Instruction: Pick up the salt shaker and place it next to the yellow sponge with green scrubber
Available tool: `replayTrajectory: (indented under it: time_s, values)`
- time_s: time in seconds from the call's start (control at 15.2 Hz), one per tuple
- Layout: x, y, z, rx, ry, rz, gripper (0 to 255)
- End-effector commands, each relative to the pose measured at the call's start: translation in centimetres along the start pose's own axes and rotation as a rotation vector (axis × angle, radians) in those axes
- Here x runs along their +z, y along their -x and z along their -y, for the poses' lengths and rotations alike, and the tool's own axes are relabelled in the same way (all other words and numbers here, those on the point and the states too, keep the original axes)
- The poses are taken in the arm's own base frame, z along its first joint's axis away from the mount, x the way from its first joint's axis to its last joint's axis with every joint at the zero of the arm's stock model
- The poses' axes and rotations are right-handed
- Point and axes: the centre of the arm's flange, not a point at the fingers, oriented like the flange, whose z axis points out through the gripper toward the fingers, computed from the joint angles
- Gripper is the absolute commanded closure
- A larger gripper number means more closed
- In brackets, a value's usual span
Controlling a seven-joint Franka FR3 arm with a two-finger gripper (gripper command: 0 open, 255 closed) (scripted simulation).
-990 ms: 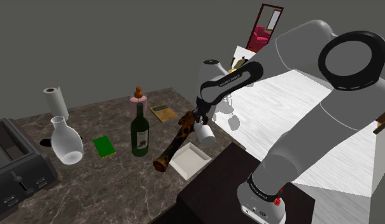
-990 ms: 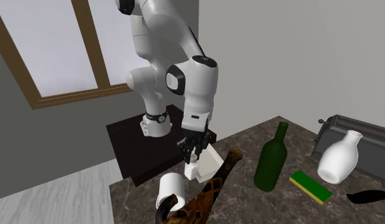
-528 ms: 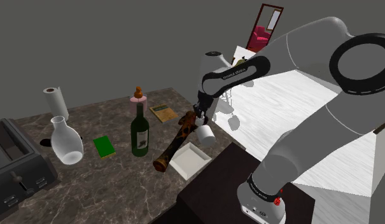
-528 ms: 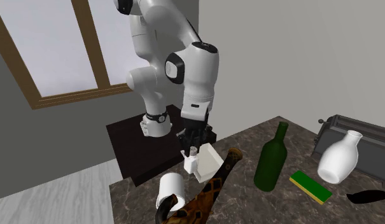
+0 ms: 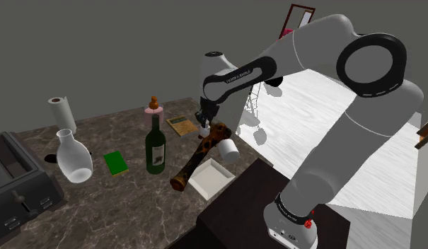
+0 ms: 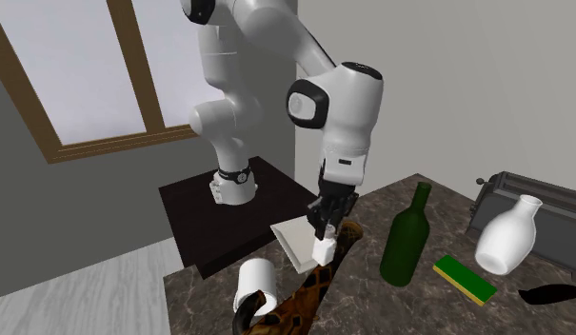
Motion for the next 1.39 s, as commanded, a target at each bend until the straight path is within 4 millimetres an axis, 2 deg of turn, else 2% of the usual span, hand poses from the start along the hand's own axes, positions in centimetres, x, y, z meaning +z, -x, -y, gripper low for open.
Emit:
replayTrajectory:
  time_s: [0.0, 1.32]
  values:
    - [-0.4, -1.9, 1.9, 0.001, 0.0, 0.0, 255]
    - [-2.7, -20.9, 20.1, 0.001, 0.0, 0.0, 255]
